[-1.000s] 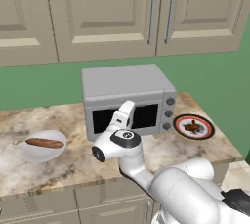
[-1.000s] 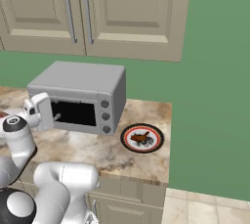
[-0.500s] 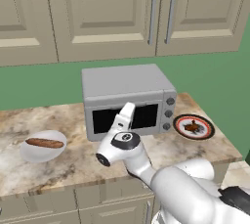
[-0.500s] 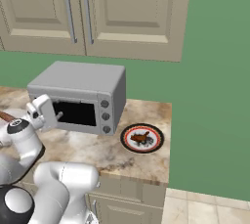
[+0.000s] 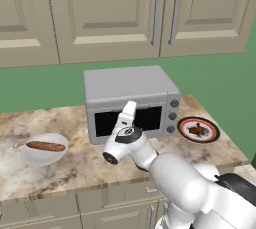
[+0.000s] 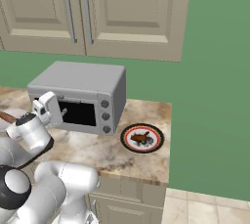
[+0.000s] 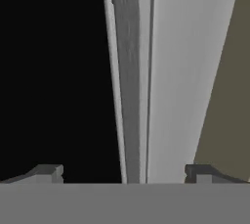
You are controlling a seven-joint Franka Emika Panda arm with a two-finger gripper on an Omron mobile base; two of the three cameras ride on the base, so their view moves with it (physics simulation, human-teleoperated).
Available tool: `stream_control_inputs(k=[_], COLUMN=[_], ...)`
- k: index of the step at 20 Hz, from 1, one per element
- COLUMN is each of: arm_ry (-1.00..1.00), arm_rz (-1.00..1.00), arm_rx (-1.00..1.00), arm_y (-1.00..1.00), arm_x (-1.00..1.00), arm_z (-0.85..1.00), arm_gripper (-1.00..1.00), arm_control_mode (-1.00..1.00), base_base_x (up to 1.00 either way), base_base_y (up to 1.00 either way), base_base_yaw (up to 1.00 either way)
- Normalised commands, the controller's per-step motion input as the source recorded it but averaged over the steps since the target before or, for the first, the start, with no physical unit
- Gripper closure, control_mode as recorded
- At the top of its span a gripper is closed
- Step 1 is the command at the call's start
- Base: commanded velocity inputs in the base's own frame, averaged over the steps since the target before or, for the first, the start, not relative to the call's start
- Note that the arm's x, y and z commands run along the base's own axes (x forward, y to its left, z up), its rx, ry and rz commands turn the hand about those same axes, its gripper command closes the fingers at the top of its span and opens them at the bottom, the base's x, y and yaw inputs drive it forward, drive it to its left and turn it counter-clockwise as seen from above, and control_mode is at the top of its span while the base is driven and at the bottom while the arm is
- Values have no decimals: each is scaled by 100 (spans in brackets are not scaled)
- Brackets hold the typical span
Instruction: Open the toaster oven door. Place the baguette on the top rack in the toaster oven and place the chicken drumstick on the bottom rack.
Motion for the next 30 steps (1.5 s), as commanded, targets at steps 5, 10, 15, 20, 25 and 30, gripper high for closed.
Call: stream_control_inputs(k=[5, 10, 15, 20, 25, 30], arm_ry=[0, 0, 3, 13, 20, 38], arm_rz=[2, 0, 0, 0, 0, 0], arm_rx=[-2, 0, 0, 0, -1, -2], arm_y=[0, 0, 0, 0, 0, 0], arm_x=[26, 23, 7, 11, 6, -2], arm_z=[-22, -8, 4, -1, -23, -47], arm_gripper=[-100, -100, -100, 100, 100, 100], arm_control_mode=[-100, -100, -100, -100, -100, -100], base_base_x=[0, 0, 0, 0, 0, 0], base_base_y=[0, 0, 0, 0, 0, 0], base_base_yaw=[0, 0, 0, 0, 0, 0])
